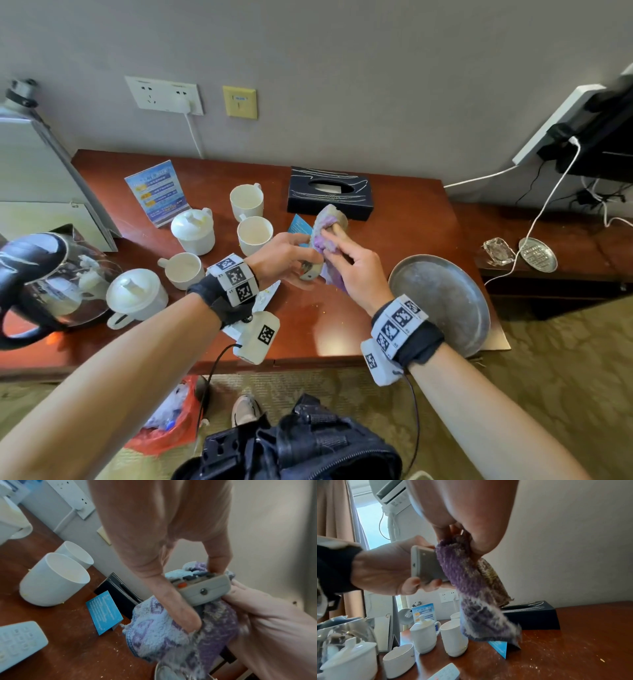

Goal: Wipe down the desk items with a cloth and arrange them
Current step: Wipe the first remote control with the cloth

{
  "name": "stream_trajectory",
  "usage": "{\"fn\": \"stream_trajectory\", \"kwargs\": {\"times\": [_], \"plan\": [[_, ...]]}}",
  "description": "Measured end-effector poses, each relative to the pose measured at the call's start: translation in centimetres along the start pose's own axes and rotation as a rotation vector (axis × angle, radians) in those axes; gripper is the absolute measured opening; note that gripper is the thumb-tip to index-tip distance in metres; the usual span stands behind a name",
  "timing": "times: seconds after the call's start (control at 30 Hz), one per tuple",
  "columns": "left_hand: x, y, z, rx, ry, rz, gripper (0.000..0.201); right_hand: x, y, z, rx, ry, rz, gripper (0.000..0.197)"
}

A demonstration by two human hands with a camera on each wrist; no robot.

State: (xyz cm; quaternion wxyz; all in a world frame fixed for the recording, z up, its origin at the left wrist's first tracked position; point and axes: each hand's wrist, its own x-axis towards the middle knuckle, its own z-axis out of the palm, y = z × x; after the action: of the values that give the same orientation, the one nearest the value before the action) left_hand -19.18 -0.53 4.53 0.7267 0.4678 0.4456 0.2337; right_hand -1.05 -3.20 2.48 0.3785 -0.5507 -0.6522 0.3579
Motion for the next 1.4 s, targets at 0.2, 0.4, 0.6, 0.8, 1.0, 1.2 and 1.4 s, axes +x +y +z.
{"fn": "stream_trajectory", "kwargs": {"times": [0.2, 0.4, 0.6, 0.8, 1.0, 1.2, 1.4], "plan": [[-0.7, -0.3, -0.4, 0.037, -0.038, -0.005, 0.032, 1.3, -0.1, 0.2, 0.006, 0.034, 0.03, 0.035], [-0.9, 0.0, 0.2, -0.007, -0.039, -0.008, 0.033, 3.4, -0.7, -0.4, 0.057, 0.124, 0.122, 0.035], [-0.6, -0.2, -0.2, -0.026, -0.011, 0.001, 0.031, 0.3, 0.1, 0.0, -0.021, -0.025, -0.037, 0.034], [-0.8, -0.8, 0.3, 0.005, -0.076, -0.019, 0.034, 2.7, -0.2, -0.6, -0.019, 0.101, 0.117, 0.033], [0.0, -0.3, 0.3, -0.043, -0.031, -0.004, 0.034, 2.6, 0.0, -0.4, -0.036, 0.117, 0.039, 0.032], [0.5, -0.5, 0.1, -0.004, -0.065, -0.012, 0.033, 1.2, 1.8, -0.3, -0.099, 0.039, -0.091, 0.031], [0.8, -0.6, 0.7, -0.01, -0.07, -0.032, 0.035, 4.0, 0.9, -1.3, -0.04, 0.147, 0.106, 0.03]]}}
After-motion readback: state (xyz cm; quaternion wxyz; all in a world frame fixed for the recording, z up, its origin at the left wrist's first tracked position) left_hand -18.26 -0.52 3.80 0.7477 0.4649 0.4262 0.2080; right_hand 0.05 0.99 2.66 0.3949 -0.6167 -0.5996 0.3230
